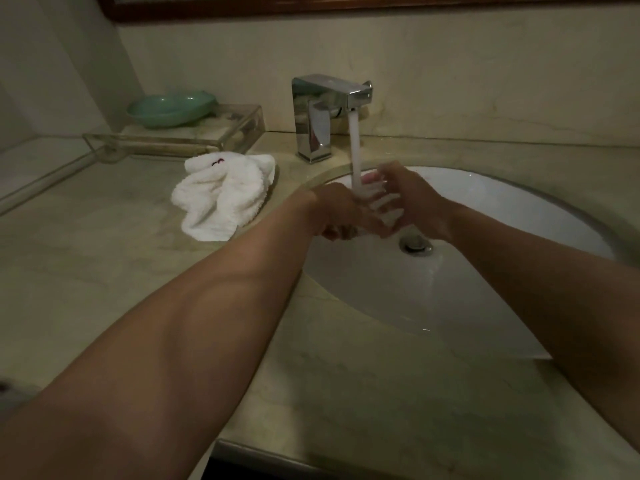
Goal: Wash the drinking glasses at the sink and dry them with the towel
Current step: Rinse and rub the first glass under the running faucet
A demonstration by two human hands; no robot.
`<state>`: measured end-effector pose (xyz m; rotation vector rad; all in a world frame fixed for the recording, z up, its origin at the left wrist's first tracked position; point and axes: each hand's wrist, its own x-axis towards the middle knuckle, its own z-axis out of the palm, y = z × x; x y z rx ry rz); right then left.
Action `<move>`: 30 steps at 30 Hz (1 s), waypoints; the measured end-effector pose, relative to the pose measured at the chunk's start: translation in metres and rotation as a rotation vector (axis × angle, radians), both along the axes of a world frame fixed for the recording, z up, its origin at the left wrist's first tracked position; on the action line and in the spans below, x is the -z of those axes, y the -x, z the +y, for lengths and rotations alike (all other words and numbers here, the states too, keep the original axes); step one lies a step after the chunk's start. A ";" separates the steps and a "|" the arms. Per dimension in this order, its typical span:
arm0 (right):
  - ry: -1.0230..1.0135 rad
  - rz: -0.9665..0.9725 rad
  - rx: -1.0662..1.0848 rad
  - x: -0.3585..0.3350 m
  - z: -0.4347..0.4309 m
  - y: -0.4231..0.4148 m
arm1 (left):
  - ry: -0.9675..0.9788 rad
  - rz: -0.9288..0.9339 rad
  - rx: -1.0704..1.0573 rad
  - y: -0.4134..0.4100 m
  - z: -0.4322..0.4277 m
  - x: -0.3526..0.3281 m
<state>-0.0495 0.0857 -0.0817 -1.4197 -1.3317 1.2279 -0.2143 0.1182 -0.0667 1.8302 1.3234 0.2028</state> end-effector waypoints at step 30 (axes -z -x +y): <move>0.205 0.322 0.177 0.026 0.006 0.029 | 0.066 -0.345 -0.337 -0.012 -0.006 -0.001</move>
